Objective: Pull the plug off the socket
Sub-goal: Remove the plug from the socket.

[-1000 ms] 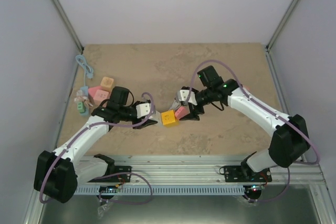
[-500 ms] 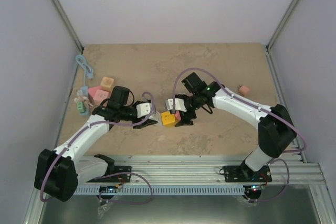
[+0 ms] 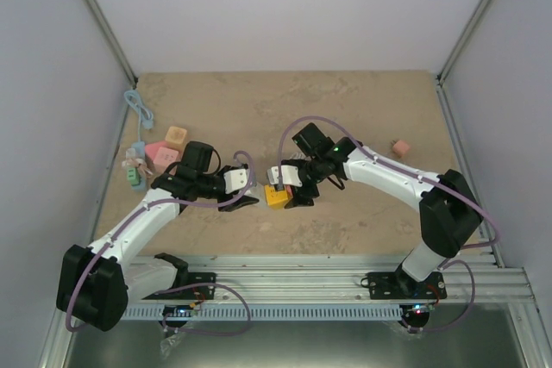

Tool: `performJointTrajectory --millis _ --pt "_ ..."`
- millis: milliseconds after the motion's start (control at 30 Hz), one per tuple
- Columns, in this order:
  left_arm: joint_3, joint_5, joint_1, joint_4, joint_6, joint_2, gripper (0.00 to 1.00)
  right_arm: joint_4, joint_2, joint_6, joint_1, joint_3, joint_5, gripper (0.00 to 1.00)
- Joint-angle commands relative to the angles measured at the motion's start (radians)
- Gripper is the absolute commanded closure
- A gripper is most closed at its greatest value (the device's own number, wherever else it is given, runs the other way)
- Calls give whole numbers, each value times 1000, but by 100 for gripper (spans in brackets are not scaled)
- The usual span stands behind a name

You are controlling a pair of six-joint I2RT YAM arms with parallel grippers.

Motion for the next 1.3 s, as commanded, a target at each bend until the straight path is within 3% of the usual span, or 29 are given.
performJointTrajectory --millis 0,100,333,500,667,867,1000,1267 --pt "28 37 5 20 9 -7 100 10 16 -8 8 9 2 16" --pt "28 38 5 19 9 -5 100 12 20 -10 12 7 8 19" --pt "27 38 5 20 9 -4 100 1 26 -19 15 12 2 35" --pt "25 37 5 19 11 -4 100 -17 26 -32 14 16 -14 68" --pt "25 32 5 29 -5 -4 100 -17 21 -32 15 8 -9 70" --pt "15 -22 5 79 -54 5 100 5 9 22 10 0 -1 84" --pt "10 -49 5 104 -68 8 100 -8 11 50 -18 11 -44 88" --pt "6 -56 5 109 -64 7 100 -41 45 60 -32 56 -64 90"
